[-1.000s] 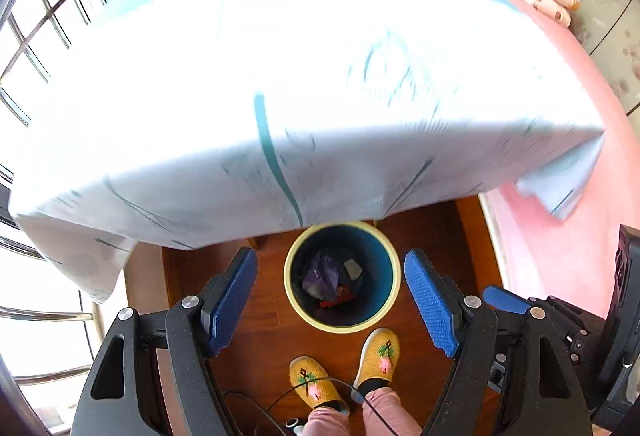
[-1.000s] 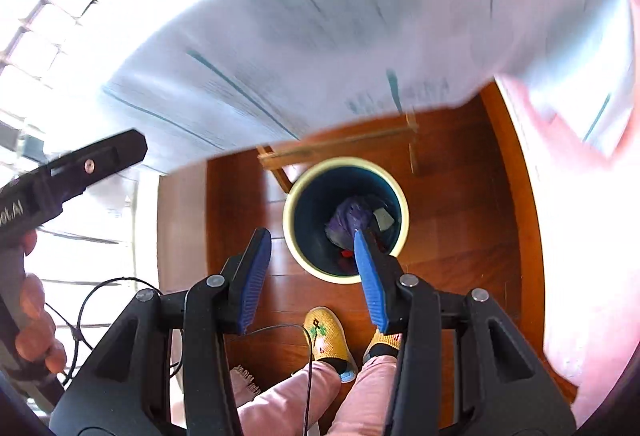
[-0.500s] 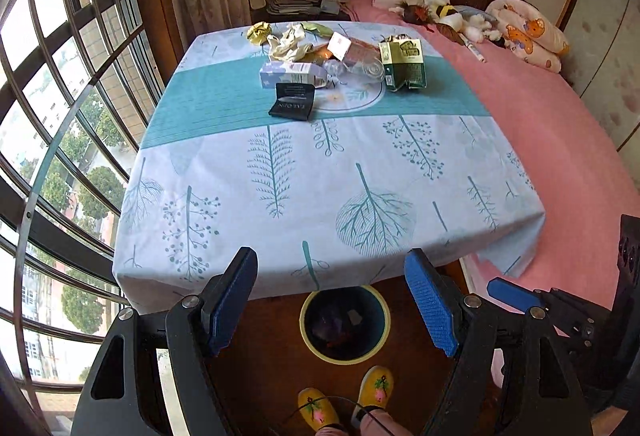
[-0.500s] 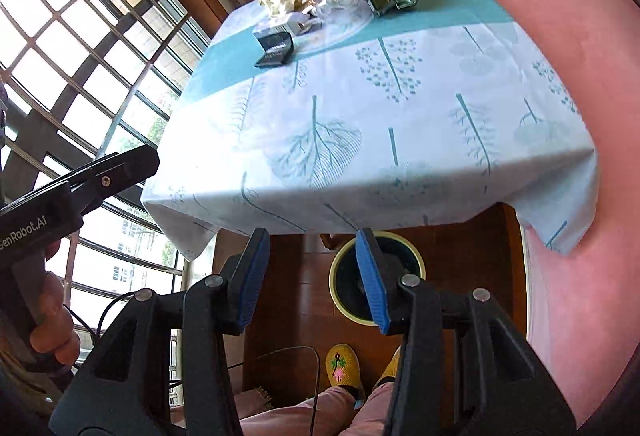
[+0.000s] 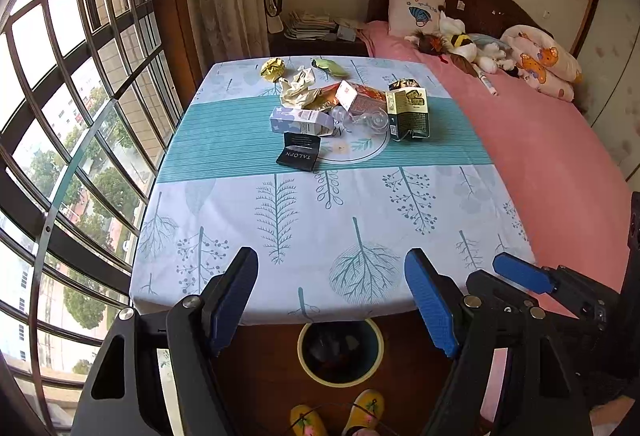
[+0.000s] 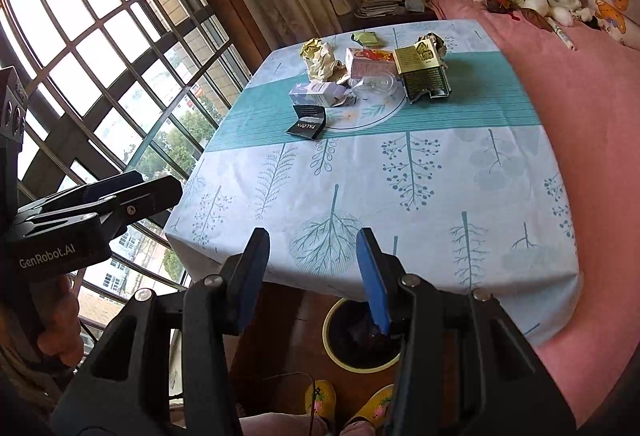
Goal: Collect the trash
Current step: 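Raise both empty tools from the bin back over the table, then reach the right tool to the black TALOPN box and grasp it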
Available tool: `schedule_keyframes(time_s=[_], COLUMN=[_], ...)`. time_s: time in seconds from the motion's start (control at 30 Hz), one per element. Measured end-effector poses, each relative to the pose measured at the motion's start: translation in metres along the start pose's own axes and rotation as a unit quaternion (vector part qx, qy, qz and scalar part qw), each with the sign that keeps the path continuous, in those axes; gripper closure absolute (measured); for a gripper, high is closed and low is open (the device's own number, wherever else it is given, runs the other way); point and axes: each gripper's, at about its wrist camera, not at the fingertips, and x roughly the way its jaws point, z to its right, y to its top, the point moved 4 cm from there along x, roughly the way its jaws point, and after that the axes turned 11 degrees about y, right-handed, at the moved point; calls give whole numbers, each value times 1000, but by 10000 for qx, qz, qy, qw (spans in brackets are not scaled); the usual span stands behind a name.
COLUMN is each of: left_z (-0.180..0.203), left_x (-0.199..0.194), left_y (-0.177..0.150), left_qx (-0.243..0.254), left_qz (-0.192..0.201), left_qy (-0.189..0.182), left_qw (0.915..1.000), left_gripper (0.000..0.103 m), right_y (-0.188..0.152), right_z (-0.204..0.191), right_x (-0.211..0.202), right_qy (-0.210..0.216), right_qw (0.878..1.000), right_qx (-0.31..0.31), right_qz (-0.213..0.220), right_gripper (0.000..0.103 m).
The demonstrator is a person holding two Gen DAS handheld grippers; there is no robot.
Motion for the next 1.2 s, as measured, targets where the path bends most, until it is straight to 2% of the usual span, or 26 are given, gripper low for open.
schedule_keyframes(time_s=[0.3, 0.43, 0.63, 0.87, 1.03, 1.2], left_z=[-2, -18, -45, -84, -112, -134], left_x=[10, 26, 62, 141, 202, 267], left_y=[20, 30, 55, 100, 140, 168], left_qx=[-34, -167, -231, 136, 435, 617], left_qz=[-78, -217, -211, -428, -616, -873], left_qy=[334, 447, 575, 388, 175, 11], left_qw=[9994, 9986, 9979, 9982, 9970, 9943], left_gripper=[27, 27, 27, 27, 27, 27], right_y=[41, 62, 93, 128, 148, 154], right_z=[12, 14, 15, 30, 45, 61], right_x=[29, 57, 111, 195, 257, 317], right_qy=[85, 144, 65, -253, -596, -1162], right_qw=[9993, 9987, 9983, 9984, 9950, 9883], right_qx=[-347, -417, -426, 174, 624, 893], right_qz=[-136, -242, -397, -477, -510, -434], right_gripper=[61, 61, 61, 57, 40, 31])
